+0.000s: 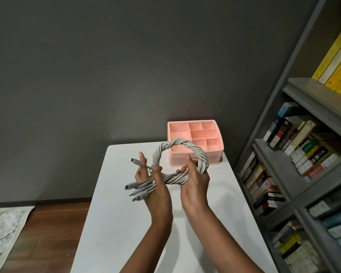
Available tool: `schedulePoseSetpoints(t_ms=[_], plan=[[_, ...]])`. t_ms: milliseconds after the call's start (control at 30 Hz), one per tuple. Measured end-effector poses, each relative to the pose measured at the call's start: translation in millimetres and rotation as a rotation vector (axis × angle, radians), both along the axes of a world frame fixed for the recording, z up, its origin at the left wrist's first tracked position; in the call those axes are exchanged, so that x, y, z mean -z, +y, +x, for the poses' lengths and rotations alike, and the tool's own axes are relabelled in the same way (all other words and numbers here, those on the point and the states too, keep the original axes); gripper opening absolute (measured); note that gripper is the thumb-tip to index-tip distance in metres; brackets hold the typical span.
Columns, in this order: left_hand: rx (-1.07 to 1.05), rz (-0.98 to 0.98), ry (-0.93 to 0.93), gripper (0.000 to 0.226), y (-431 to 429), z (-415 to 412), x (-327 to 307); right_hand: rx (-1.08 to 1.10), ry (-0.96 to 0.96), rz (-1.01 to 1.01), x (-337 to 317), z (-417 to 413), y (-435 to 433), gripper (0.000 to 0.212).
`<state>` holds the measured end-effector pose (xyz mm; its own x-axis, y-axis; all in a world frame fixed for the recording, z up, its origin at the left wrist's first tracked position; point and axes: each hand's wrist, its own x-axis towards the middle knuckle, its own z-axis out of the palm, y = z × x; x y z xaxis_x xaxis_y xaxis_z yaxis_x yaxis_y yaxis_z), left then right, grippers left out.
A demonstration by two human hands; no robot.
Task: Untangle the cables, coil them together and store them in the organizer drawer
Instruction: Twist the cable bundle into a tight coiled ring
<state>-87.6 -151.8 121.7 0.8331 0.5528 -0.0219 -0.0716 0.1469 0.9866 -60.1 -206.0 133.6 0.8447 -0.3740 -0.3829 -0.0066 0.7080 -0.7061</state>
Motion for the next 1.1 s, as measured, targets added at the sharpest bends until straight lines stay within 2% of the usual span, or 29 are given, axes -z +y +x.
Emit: schedulePoseSetpoints(t_ms=[67,167,233,300,367,433,633,733,833,900,1100], plan=[[-0.061,0.012,-0.039,0.029,0,0,0,0.015,-0.030,-0.040,-1,-1,4,0.022],[-0.055,-0.053,-0.023,0.017,-6,-3,-9,0.047,-0.060,-0.087,-3,0,6,0.014],[-0.037,-0.134,0.005,0.024,-9,-5,-14,0.079,-0.066,-0.167,-2,1,4,0.009],[-0.042,-0.176,0.089,0.041,-11,-5,-15,0.095,-0.065,-0.296,1,2,4,0.009],[-0.012,-0.183,0.146,0.044,-15,-6,-19,0.102,-0.069,-0.398,4,1,5,0.011],[0.040,-0.194,0.143,0.045,-19,-10,-23,0.118,-0.051,-0.410,3,2,3,0.012],[0.108,-0.103,0.075,0.062,-25,-17,-15,0.126,0.035,-0.096,-4,16,-10,0.003],[0.092,-0.081,0.070,0.057,-29,-22,-11,0.122,0.063,0.061,-7,17,-9,0.009],[0.095,-0.240,0.116,0.041,-32,-22,-10,0.111,0.053,0.153,-7,18,-12,0.006],[0.103,-0.374,0.078,0.034,-32,-20,-15,0.072,0.038,0.220,-4,19,-16,0.006],[0.079,-0.594,-0.030,0.024,-23,-12,-22,0.001,0.000,0.442,2,28,-17,0.017]])
